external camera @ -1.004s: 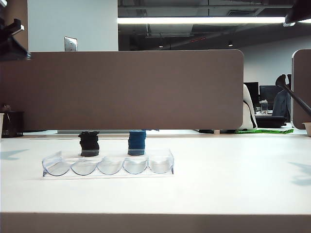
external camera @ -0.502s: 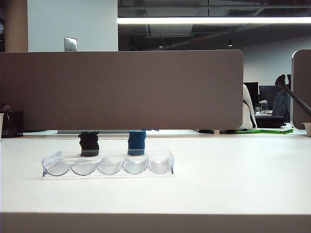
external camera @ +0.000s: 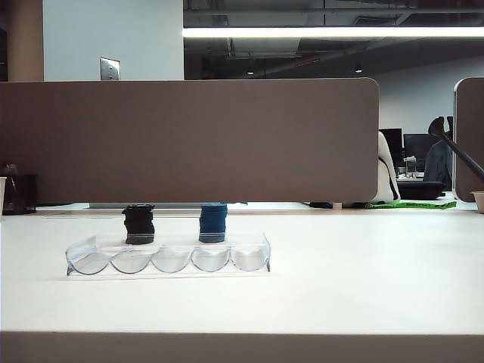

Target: Pick up the chip in the box and place it on the pile of chips with the same color.

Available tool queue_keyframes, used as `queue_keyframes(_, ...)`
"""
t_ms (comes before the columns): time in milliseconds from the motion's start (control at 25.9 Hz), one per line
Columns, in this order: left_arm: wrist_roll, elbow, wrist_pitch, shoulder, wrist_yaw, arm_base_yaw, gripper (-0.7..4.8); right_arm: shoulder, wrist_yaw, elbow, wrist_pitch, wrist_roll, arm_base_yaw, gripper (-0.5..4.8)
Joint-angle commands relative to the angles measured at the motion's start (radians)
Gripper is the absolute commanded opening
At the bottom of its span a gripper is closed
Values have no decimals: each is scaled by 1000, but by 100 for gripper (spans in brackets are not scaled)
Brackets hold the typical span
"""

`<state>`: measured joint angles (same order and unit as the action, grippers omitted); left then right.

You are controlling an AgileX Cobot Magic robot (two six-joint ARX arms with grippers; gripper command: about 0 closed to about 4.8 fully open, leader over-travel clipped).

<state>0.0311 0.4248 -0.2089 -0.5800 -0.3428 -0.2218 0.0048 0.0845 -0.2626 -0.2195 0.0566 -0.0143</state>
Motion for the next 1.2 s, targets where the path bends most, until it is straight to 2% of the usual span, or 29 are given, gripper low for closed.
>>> queue_keyframes(39, 41, -16, 89, 114, 32, 14, -3, -6, 26, 15, 35, -4, 0, -5)
queue_keyframes(154, 44, -20, 191, 230, 58, 26, -3, -6, 27, 55, 127, -4, 0, -5)
queue_keyframes(270, 67, -20, 299, 395, 75, 37, -3, -6, 27, 121, 287, -4, -6, -5)
queue_keyframes(463, 67, -20, 407, 499, 77, 37, -3, -6, 30, 167, 310, -18, -11, -5)
queue_keyframes(540, 68, -23, 463, 532, 75, 37, -3, -6, 30, 216, 395, -32, -11, -5)
queue_keyframes(656, 74, -23, 478, 541, 69, 37, -3, -6, 29, 244, 450, -39, -11, -5)
queue_keyframes(888, 74, -24, 502, 541, 58, 37, -3, -6, 16, 256, 435, -53, -8, -5)
queue_keyframes(1119, 68, -44, 510, 546, 49, 39, -3, -6, -65, 256, 433, -57, -8, -5)
queue_keyframes(1197, 64, -75, 510, 557, 51, 66, -3, -6, -63, 256, 433, -57, -8, -5)
